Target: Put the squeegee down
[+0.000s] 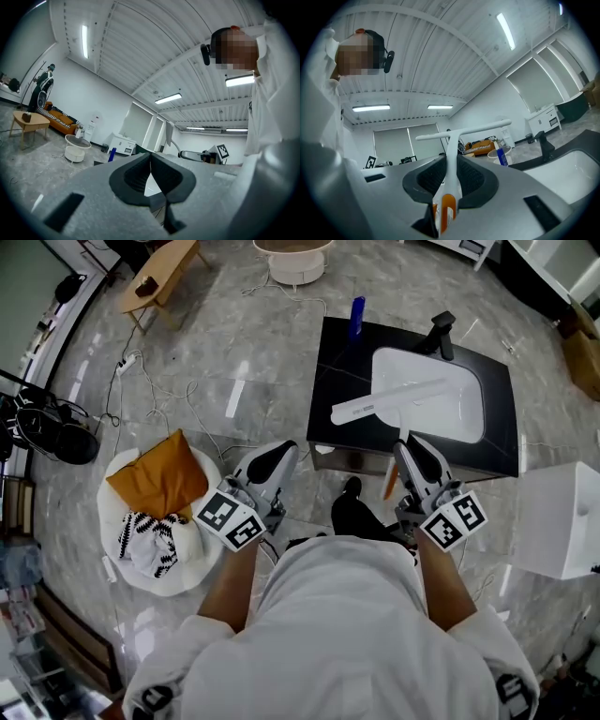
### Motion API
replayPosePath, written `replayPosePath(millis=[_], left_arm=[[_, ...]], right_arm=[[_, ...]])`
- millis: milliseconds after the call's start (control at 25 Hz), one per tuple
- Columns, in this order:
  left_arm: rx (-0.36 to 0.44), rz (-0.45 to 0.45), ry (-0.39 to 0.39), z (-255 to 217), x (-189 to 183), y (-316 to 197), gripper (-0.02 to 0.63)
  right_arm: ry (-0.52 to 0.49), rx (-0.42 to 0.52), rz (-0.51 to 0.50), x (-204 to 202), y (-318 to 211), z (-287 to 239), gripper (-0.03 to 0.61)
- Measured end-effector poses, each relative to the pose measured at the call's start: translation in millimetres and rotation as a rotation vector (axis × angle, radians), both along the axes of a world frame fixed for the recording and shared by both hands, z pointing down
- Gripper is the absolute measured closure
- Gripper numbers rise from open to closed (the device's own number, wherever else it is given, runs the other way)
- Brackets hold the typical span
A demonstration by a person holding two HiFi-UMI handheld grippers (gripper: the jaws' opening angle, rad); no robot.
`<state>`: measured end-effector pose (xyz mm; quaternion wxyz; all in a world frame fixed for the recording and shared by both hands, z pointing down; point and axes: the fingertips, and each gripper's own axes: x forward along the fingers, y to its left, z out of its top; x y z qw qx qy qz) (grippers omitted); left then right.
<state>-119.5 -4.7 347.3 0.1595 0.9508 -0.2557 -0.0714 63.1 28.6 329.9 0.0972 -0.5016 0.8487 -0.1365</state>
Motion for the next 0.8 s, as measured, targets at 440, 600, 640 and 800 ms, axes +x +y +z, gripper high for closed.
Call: replayPosePath(millis=[440,600,640,800], left_arm=[[0.008,-0.027,-0.030,-12,51,-108,0.595],[0.014,-0.040,-0.065,-15,71,-151,0.595],[0.012,-0.042,-0.074,-13,74,-160,0.597],[0.013,-0.045,-0.093,-6,84,-190,0.595]], right_arm=[[0.004,-0.012,-0.048,48,-113,-8,0.502],[0.003,-0.014,-0.058,68,-157,-11,0.502],[-0.003,-0.016,-0.057,72,-165,-9,0.502],[-0.011,-0.021,-0.045,87,-192,1,0.502]])
